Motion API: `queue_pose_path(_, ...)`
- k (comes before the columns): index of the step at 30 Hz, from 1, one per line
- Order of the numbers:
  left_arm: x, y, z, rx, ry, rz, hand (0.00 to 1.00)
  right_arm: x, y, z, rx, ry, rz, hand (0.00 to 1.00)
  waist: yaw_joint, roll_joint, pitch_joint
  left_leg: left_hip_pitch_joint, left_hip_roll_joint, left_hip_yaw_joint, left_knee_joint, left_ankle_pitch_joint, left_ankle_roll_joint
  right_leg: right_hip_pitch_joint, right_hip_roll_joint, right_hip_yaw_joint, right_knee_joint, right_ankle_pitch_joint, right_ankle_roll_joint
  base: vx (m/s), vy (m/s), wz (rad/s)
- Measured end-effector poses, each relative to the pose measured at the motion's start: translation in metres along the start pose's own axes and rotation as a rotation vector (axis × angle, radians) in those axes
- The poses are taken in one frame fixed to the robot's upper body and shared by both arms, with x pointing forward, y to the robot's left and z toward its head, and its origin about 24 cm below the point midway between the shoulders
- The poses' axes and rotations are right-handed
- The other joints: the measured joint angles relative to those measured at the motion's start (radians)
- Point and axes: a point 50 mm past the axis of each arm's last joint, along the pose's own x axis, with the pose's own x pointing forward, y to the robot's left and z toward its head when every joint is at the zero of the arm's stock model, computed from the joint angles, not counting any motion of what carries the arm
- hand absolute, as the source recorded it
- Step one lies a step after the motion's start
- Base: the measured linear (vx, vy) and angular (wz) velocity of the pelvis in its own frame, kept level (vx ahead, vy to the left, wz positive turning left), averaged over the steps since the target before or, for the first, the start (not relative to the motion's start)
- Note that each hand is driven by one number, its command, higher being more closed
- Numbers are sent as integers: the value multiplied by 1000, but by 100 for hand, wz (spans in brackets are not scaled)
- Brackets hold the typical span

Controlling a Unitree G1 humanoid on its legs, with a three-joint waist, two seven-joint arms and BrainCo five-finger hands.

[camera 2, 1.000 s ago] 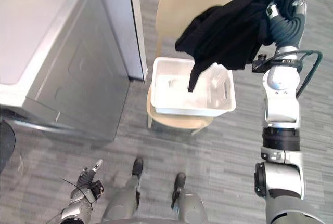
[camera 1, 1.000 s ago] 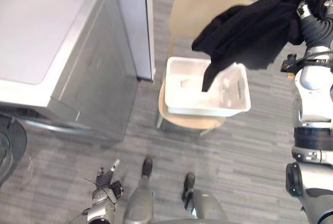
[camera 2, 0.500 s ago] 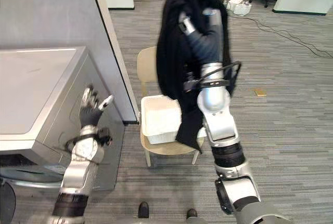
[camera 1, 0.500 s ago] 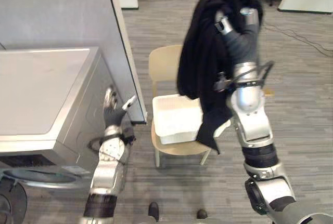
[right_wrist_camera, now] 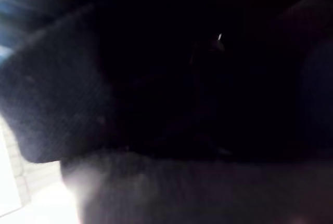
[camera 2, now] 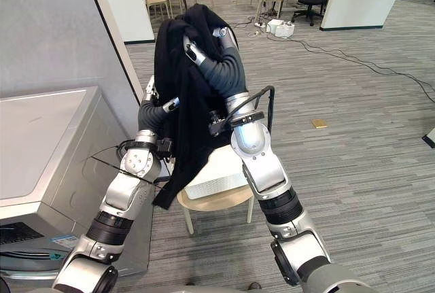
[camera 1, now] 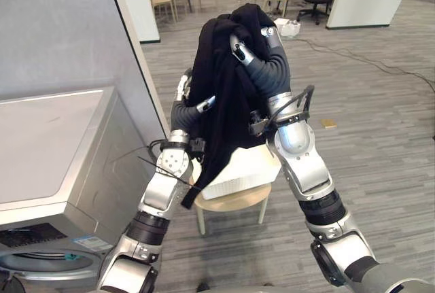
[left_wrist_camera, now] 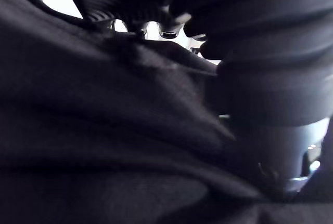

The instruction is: Pick up the laundry basket with both hands and put the clothes into the washing machine.

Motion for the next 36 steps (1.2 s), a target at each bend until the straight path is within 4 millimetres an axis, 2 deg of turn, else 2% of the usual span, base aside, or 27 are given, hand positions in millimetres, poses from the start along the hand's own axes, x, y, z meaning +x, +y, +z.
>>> queue_pose_path(6, 11, -14, -1, 22, 20, -112, 0, -1, 6, 0, 34, 6, 44, 100, -15, 11, -13, -2, -1, -6, -5, 0, 0, 10, -1, -6, -17, 5, 2, -5, -3, 3)
queue_pose_path(9, 19, -19, 5, 26, 4, -150, 0, -3, 8, -1, 25, 9, 71, 100, -20, 12, -14, -4, -1, -7, -5, 0, 0, 11, -1, -6, -22, 6, 3, 0, 0, 0)
queue_pose_path(17, 41, -44, 5, 176, 44, -366, 0, -5, -1, -4, -4, 18, 89, 100, -26, 12, -17, -18, 0, -20, 1, 4, 6, 14, -1, -14, -43, 25, 3, 10, -6, 4)
queue_pose_path(20, 46, -46, 6, 224, 54, -421, 0, -5, -3, -4, -8, 21, 91, 100, -32, 12, -17, -18, 0, -20, 2, 4, 6, 15, 1, -14, -47, 28, 2, 0, 0, 0)
queue_pose_path(21, 47, -46, 7, 235, 52, -432, 100, -5, -3, -4, -9, 21, 91, 100, -33, 12, -17, -18, 0, -20, 2, 4, 6, 15, 1, -13, -47, 28, 2, 0, 0, 0)
queue_pose_path(29, 55, -49, 14, 292, 57, -509, 100, 1, -1, 2, -17, -11, 108, 100, -55, 10, -18, -18, 0, -19, 2, 4, 5, 14, 1, -11, -47, 28, 2, 0, 0, 0)
queue_pose_path(36, 54, -51, 14, 266, 63, -508, 100, 1, 2, 2, -19, -10, 123, 100, -56, 5, -17, -18, 1, -18, 2, 4, 5, 12, 2, -9, -47, 28, 2, 0, 0, 0)
